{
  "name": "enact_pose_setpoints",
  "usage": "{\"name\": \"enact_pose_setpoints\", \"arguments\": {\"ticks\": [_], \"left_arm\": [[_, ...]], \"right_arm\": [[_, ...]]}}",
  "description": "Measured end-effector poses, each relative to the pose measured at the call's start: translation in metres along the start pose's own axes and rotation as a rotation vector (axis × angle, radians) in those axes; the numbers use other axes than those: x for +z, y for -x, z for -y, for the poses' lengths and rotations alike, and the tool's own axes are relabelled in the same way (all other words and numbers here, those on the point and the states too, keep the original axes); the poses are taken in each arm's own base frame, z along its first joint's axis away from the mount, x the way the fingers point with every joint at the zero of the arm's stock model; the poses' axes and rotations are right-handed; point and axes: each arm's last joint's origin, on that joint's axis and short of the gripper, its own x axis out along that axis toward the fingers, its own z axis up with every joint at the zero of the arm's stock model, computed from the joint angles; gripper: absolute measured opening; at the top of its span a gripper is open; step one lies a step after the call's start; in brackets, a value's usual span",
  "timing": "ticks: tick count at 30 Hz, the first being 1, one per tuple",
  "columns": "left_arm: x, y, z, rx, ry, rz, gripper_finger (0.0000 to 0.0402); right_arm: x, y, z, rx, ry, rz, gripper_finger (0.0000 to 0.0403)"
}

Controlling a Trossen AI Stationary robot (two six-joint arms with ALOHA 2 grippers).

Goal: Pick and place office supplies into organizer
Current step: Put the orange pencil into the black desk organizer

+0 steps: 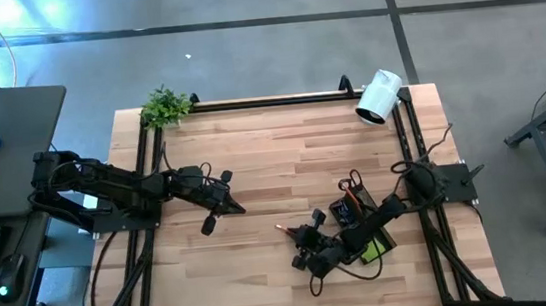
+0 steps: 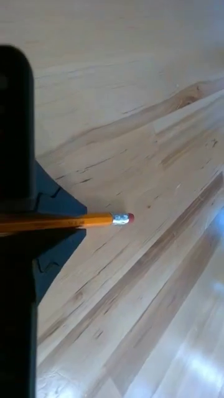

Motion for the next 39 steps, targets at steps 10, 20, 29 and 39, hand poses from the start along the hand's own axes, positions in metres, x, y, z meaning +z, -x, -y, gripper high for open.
{"name": "enact_pose_setpoints", "arguments": {"ticks": [10,20,29,39], "left_arm": [[0.001,0.0,0.0,-0.002,-0.002,0.006,0.0003],[0.001,0.0,0.0,-0.002,-0.002,0.006,0.0003],[0.001,0.0,0.0,-0.002,-0.003,0.008,0.0003],[0.002,0.0,0.0,-0.002,-0.006,0.015,0.0003]], "right_arm": [[0.032,0.019,0.003,0.05,0.085,0.024,0.0018],[0.089,0.09,0.027,-0.112,0.058,0.145,0.0014],[0.079,0.177,0.061,-0.282,0.04,0.46,0.0014],[0.073,0.169,0.079,-0.339,0.068,0.482,0.0009]]}}
